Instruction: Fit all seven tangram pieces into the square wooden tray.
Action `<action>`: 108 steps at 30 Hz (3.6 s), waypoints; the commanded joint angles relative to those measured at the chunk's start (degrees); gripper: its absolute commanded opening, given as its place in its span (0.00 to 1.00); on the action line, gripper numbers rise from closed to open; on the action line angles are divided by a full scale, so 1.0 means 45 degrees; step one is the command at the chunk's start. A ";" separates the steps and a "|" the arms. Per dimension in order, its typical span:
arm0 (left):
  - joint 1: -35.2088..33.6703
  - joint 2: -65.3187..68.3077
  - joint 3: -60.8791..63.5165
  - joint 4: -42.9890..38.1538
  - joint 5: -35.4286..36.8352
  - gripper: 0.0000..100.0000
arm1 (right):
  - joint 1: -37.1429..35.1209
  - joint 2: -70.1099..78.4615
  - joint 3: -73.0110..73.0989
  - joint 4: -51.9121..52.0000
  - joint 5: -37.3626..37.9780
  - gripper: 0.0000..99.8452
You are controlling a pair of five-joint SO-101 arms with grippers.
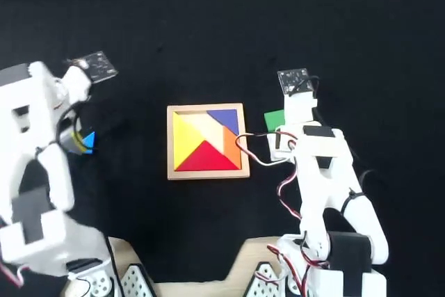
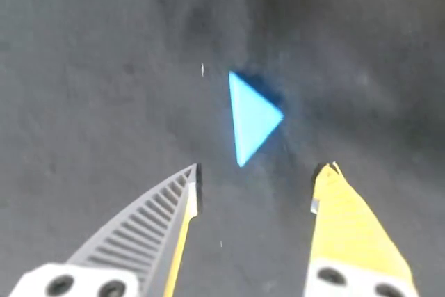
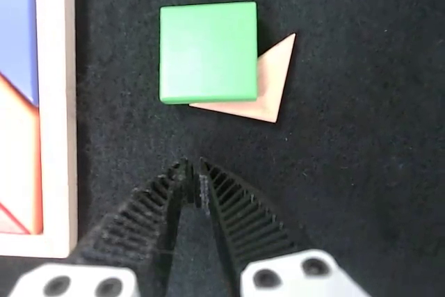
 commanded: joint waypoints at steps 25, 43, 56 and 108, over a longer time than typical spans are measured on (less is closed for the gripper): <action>-0.0400 0.3087 0.0635 -0.4317 0.0938 0.32 | -0.0176 -0.0049 -0.0029 -0.0098 0.0137 0.01; -0.0420 0.3184 0.0537 -0.4611 0.0918 0.32 | -0.0176 -0.0049 -0.0049 -0.0098 0.0137 0.01; -0.0400 0.3204 0.0635 -0.4571 0.0860 0.17 | -0.0176 -0.0049 -0.0049 -0.0098 0.0137 0.01; -0.0127 0.3223 0.0654 -0.3751 0.1368 0.05 | -0.0645 -0.0049 0.0186 -0.0117 0.0840 0.01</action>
